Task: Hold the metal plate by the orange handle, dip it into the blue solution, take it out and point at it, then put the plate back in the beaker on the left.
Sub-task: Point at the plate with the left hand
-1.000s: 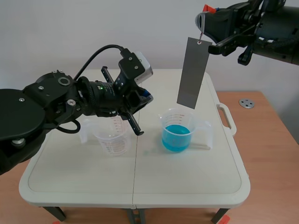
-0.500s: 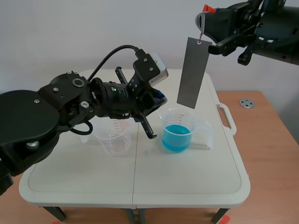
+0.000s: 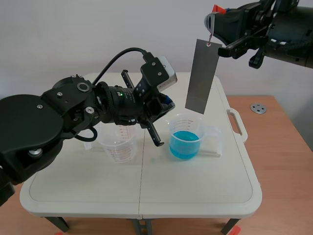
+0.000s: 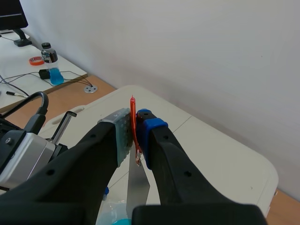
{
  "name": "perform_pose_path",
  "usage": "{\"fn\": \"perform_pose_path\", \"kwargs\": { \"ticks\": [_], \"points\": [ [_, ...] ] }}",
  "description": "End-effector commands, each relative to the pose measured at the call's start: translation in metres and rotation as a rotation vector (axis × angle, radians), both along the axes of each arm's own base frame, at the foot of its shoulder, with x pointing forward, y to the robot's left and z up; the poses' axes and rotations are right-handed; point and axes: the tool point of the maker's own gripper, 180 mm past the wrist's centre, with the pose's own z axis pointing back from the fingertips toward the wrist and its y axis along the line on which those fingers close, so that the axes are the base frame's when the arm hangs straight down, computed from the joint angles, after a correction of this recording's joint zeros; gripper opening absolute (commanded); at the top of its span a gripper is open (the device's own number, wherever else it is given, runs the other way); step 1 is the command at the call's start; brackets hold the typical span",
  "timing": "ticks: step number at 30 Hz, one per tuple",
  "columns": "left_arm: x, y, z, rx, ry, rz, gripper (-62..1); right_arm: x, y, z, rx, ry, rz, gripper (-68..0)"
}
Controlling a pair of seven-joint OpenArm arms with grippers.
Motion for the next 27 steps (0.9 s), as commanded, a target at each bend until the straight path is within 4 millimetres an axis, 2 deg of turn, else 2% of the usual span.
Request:
{"fn": "perform_pose_path", "kwargs": {
  "ticks": [1,14,17,20,27],
  "points": [
    [0.004,-0.003,0.011,-0.013,-0.026,-0.003,-59.7,-0.002,0.001,0.016,0.010,-0.052,0.012,-66.2],
    [0.006,0.002,0.009,-0.004,-0.024,0.014,-59.7,-0.002,0.001,0.016,0.010,-0.052,0.012,-66.2],
    [0.016,0.017,0.012,-0.021,-0.032,0.075,-59.7,-0.002,0.001,0.016,0.010,-0.052,0.012,-66.2],
    [0.024,0.040,0.016,-0.045,-0.033,0.148,-59.7,-0.002,0.001,0.016,0.009,-0.051,0.012,-66.2],
    [0.009,0.096,0.014,-0.033,-0.026,0.227,-59.7,-0.002,0.001,0.016,0.009,-0.051,0.012,-66.2]
  ]
}}
